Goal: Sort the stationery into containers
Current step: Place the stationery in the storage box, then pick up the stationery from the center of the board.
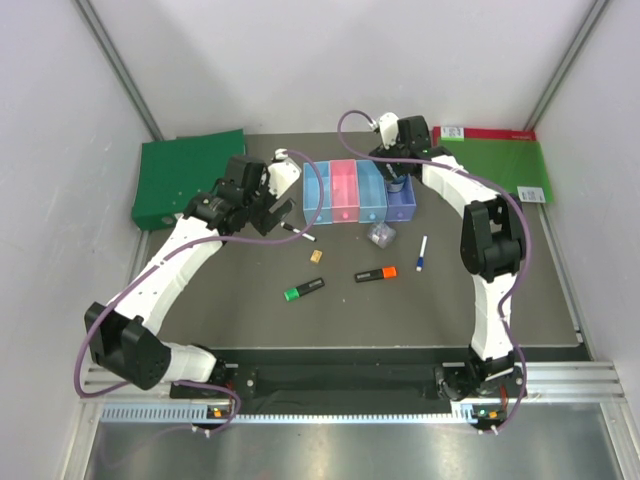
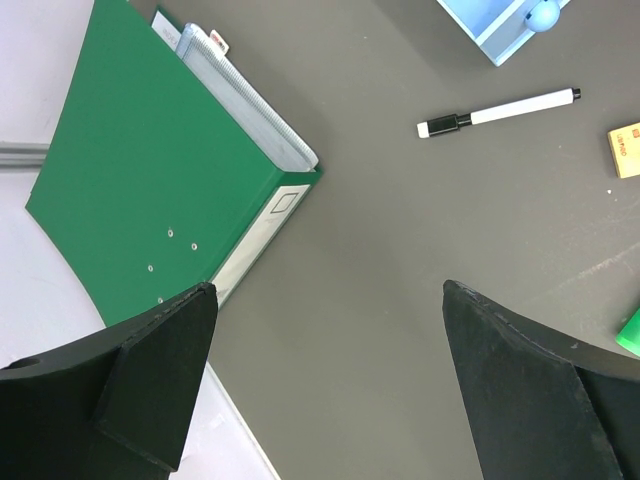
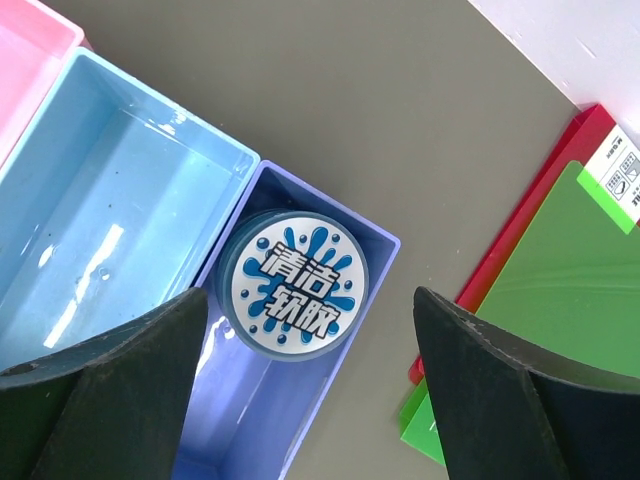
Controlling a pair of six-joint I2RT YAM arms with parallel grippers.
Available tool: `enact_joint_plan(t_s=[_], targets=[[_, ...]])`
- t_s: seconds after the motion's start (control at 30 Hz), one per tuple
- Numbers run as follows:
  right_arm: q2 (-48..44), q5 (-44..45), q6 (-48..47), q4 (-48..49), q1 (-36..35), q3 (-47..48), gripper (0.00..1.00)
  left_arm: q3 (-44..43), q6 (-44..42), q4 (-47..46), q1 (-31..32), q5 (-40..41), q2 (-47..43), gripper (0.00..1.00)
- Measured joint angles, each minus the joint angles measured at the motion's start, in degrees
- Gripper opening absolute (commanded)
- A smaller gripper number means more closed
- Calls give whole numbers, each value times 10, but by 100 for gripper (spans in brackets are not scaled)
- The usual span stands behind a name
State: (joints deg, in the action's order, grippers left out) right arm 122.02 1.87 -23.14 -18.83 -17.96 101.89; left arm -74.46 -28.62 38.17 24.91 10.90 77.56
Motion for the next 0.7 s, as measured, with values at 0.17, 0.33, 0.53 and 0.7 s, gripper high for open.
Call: enact_joint_plan(t_s=[0.17,0.33,0.53,0.7], targets=[[0,6,0,0,0,0,84,0,-1,0,0,-4,0,99],[-32,21,2,-19,0,-15,84,10,-33,-4,0,-26,-4,99],[-180,52,3,-59,0,-70,84,79,-52,0,11,-73,-23,99],[-332,86,-5,-84,0,-123,85,125,7,-5,31,-108,3,95]])
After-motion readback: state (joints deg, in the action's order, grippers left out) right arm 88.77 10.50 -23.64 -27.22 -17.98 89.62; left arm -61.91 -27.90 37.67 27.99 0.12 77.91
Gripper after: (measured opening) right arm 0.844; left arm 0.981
